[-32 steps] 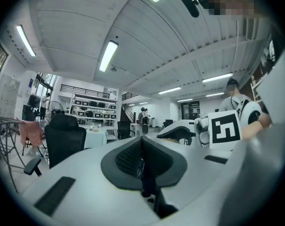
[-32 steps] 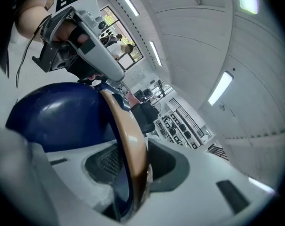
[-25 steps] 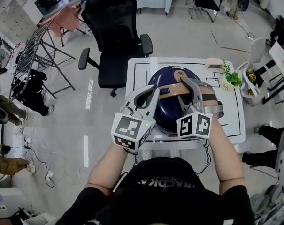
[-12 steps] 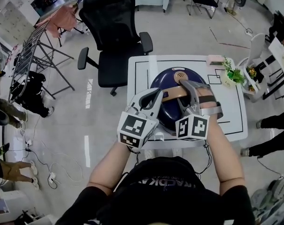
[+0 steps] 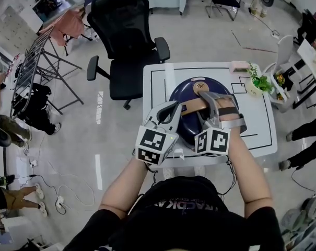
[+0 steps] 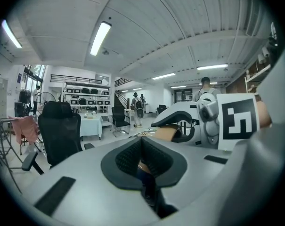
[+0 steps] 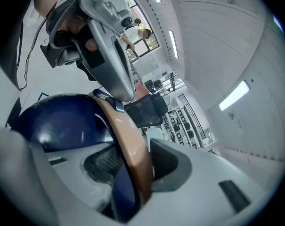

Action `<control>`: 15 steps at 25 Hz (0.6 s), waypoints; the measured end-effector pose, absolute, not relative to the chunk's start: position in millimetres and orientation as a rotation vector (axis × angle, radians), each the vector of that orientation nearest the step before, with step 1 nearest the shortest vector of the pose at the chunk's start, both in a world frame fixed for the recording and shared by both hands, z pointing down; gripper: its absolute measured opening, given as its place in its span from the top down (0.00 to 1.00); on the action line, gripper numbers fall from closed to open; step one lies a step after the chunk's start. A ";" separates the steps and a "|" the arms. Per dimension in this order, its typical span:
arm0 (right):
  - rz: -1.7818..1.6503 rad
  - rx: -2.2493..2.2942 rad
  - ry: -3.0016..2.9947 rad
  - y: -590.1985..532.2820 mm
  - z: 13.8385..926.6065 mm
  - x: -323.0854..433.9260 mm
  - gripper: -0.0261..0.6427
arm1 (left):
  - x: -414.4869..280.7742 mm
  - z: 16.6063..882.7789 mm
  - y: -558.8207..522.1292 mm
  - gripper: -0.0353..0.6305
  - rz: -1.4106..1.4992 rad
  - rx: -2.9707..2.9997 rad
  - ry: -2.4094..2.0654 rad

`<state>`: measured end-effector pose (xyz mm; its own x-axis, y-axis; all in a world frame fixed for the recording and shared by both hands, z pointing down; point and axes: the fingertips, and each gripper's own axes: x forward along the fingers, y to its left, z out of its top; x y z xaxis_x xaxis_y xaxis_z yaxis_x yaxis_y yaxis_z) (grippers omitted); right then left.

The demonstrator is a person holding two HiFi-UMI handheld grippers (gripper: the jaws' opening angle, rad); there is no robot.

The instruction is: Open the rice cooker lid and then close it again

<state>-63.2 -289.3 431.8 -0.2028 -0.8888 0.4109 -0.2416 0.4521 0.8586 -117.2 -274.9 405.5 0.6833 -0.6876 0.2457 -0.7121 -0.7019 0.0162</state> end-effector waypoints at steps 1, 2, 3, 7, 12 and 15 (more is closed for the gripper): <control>-0.810 0.984 -1.704 -289.3 431.8 -63.4 0.72 | -117.5 405.3 -274.8 0.94 0.335 2.781 -1.159; -0.808 0.987 -1.704 -289.3 431.5 -63.6 0.72 | -117.7 404.8 -274.7 0.94 0.334 2.783 -1.158; -0.805 0.989 -1.703 -289.4 431.2 -63.7 0.72 | -117.9 404.5 -274.7 0.94 0.332 2.785 -1.156; -0.818 0.976 -1.692 -289.8 431.7 -63.8 0.72 | -118.5 405.2 -275.2 0.94 0.313 2.772 -1.141; -0.858 0.959 -1.659 -287.5 429.7 -61.2 0.70 | -120.2 405.4 -274.3 0.94 0.323 2.793 -1.115; -0.872 0.991 -1.649 -279.2 425.4 -54.9 0.70 | -121.3 401.6 -271.6 0.84 0.301 2.821 -1.090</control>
